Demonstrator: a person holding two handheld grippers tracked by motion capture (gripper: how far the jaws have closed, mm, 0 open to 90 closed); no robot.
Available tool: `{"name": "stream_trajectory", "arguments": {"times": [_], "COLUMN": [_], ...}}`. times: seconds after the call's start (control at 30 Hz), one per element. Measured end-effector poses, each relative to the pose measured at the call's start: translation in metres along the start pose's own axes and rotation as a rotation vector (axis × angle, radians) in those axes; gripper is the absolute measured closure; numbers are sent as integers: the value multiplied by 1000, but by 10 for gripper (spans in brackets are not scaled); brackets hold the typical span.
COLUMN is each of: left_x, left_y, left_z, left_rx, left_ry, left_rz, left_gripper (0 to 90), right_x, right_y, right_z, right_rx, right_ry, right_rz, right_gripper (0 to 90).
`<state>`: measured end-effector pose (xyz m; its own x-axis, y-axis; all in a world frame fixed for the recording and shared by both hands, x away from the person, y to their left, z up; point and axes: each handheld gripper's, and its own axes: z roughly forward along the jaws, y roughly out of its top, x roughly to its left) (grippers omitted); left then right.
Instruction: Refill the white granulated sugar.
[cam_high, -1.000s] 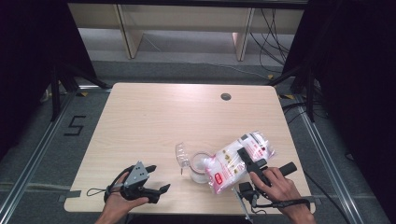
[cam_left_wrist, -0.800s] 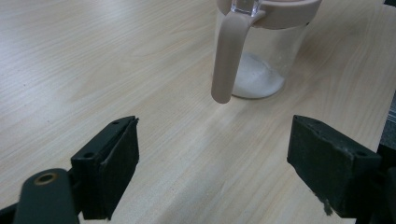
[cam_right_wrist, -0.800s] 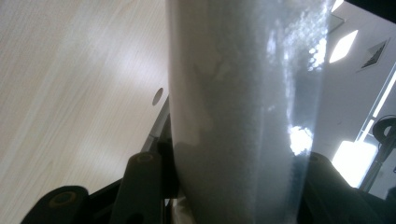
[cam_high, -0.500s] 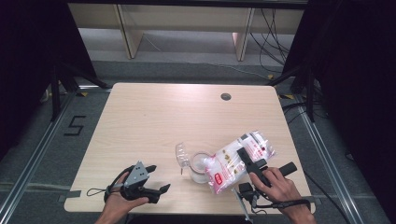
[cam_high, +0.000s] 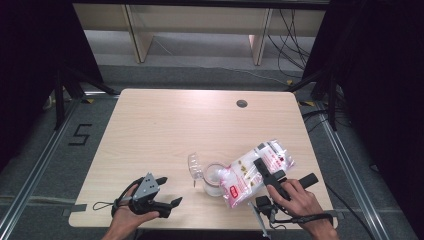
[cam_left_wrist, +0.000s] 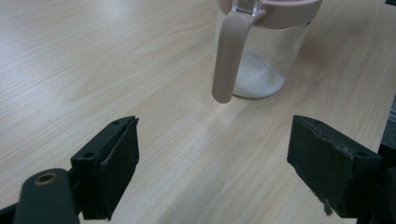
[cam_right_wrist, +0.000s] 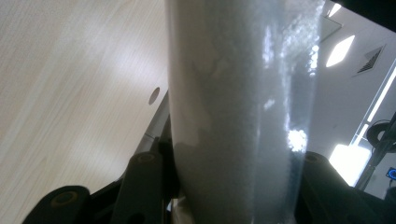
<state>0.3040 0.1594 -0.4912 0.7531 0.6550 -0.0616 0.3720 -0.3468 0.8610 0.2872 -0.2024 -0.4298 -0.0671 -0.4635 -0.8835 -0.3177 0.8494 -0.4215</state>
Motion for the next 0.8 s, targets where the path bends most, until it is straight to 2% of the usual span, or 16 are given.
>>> {"name": "stream_trajectory", "arguments": {"times": [0.03, 0.1, 0.27, 0.3, 0.37, 0.4, 0.43, 0.47, 0.5, 0.53, 0.6, 0.8], "left_x": [0, 2, 2, 2, 2, 2, 0, 0, 0, 2, 2, 2], "left_y": [0, 1, 1, 1, 1, 1, 0, 0, 0, 1, 1, 1], "left_z": [0, 0, 0, 0, 0, 0, 0, 0, 0, 0, 0, 0], "left_rx": [0, -1, 0, -1, 1, 1, 0, -1, -1, 0, 1, -2], "left_ry": [1, 0, -5, 0, -2, -2, 1, 3, 3, 1, -1, -1], "left_rz": [2, 34, 32, 31, 32, 31, -1, 5, 5, 33, 31, 33], "left_gripper": [163, 163, 163, 163, 163, 162, 163, 163, 163, 163, 163, 163], "right_x": [0, 0, 1, 0, -2, -2, -2, -2, -2, -3, -2, -2], "right_y": [0, 0, -1, -1, -2, -2, -2, -2, -2, -2, -2, -2], "right_z": [0, 0, -1, -1, -1, -1, -1, -1, -1, -1, -2, -2], "right_rx": [0, 0, 6, 4, -8, -6, -7, -5, -8, -8, -4, -5], "right_ry": [-3, 0, 1, -3, -8, -10, -9, -6, -10, -10, -3, -3], "right_rz": [-1, -4, 11, 7, -32, -28, -29, -15, -30, -30, -10, -13], "right_gripper": [614, 615, 615, 615, 616, 616, 616, 616, 616, 616, 616, 617]}}
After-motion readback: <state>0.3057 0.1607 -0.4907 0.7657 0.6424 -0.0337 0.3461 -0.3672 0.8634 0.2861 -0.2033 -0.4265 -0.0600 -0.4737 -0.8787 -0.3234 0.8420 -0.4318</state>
